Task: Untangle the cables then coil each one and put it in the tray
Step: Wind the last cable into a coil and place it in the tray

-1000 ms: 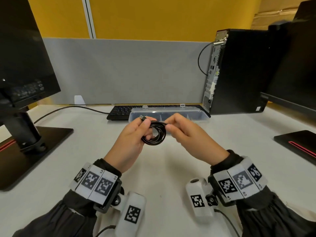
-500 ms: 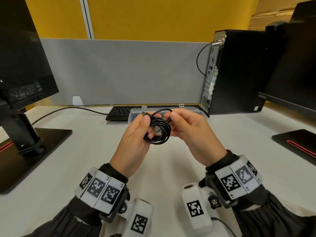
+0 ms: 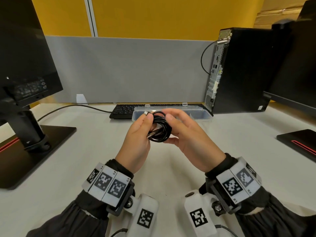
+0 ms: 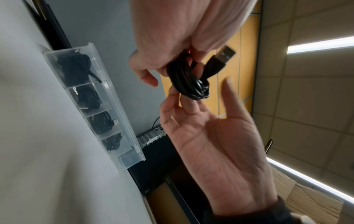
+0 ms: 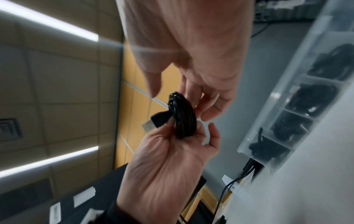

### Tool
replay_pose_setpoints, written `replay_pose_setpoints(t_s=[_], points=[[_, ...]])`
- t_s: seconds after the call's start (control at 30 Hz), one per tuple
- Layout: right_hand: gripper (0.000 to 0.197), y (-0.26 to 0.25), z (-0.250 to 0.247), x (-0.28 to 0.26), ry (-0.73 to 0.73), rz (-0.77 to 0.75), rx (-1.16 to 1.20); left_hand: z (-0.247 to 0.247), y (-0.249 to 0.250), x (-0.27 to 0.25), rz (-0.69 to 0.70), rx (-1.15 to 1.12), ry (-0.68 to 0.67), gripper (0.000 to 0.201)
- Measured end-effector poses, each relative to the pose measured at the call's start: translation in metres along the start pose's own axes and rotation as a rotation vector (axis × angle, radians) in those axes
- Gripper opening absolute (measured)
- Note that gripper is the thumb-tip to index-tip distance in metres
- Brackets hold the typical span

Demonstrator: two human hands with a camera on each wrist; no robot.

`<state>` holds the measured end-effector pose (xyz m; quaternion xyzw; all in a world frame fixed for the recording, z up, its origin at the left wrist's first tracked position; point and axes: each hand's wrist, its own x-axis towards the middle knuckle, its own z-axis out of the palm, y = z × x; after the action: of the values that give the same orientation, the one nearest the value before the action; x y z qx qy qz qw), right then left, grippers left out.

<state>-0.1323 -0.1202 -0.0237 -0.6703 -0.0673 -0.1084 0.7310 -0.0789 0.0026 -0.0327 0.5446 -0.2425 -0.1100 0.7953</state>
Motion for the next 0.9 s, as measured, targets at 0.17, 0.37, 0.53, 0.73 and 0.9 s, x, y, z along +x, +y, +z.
replay_pose_setpoints(t_s=[0.17, 0.37, 0.53, 0.73, 0.9], points=[[0.045, 0.001, 0.001, -0.005, -0.149, -0.129, -0.19, 0.003, 0.001, -0.003, -0.034, 0.027, 0.002, 0.027], [0.008, 0.001, -0.005, 0.003, 0.149, -0.276, -0.366, 0.002, -0.001, -0.001, -0.01, 0.112, 0.012, 0.03], [0.003, -0.007, -0.006, 0.0, 0.276, -0.462, -0.454, -0.001, 0.004, 0.003, 0.042, 0.164, 0.044, 0.028], [0.012, -0.007, -0.007, 0.0, 0.186, -0.471, -0.672, -0.007, 0.006, 0.006, 0.171, 0.182, 0.119, 0.015], [0.013, -0.008, -0.007, -0.002, 0.006, -0.291, -0.896, -0.005, 0.009, 0.004, 0.267, 0.214, 0.123, 0.011]])
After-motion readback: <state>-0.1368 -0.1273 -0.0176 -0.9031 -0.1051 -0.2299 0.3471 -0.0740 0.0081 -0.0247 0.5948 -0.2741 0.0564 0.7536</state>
